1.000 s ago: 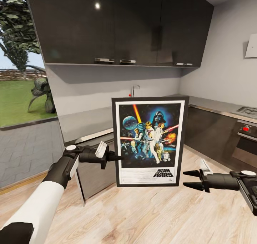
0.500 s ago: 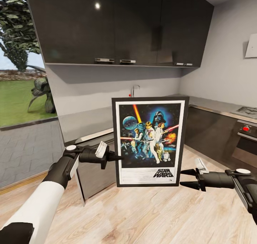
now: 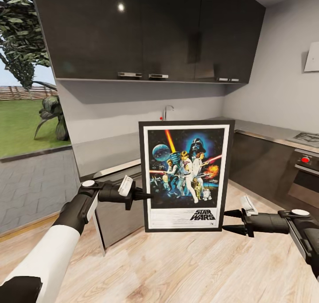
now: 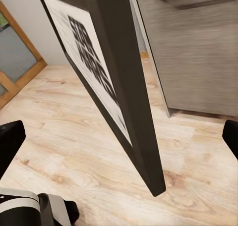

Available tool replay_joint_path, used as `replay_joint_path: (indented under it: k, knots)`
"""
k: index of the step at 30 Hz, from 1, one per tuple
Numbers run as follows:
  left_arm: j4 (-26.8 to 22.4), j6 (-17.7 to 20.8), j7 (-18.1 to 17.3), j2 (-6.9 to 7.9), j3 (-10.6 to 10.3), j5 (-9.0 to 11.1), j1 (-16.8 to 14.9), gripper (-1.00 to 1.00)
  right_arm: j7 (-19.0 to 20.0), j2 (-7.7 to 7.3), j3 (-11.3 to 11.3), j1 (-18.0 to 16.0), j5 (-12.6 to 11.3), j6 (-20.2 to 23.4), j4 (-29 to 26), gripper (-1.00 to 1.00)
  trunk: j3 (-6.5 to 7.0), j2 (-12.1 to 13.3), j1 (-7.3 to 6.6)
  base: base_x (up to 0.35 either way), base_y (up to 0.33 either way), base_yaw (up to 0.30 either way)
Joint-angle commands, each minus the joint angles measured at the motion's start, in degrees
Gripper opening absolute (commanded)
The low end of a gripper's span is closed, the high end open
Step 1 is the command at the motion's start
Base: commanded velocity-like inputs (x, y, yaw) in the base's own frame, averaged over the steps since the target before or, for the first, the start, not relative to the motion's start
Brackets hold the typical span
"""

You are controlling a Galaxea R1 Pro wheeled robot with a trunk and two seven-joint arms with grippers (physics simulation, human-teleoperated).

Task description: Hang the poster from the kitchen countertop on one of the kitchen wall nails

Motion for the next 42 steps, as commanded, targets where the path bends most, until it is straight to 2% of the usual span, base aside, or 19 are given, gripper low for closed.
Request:
replay_joint_path:
  k: [1, 19, 42]
  knots:
    - [0.0, 0.4, -0.1, 0.05, -0.1, 0.1, 0.0, -1.0, 0.2, 0.0, 0.0, 0.0, 0.0, 0.6, 0.0, 1.0, -0.06, 0.0, 0.0, 0.0, 0.0, 0.0]
    - [0.0, 0.5, -0.1, 0.05, -0.2, 0.1, 0.0, -1.0, 0.2, 0.69, 0.0, 0.0, 0.0, 0.6, 0.0, 1.0, -0.06, 0.0, 0.0, 0.0, 0.0, 0.0]
    - [0.0, 0.6, -0.1, 0.05, -0.2, 0.1, 0.0, -1.0, 0.1, 0.72, 0.0, 0.0, 0.0, 0.3, 0.0, 1.0, -0.06, 0.0, 0.0, 0.0, 0.0, 0.0]
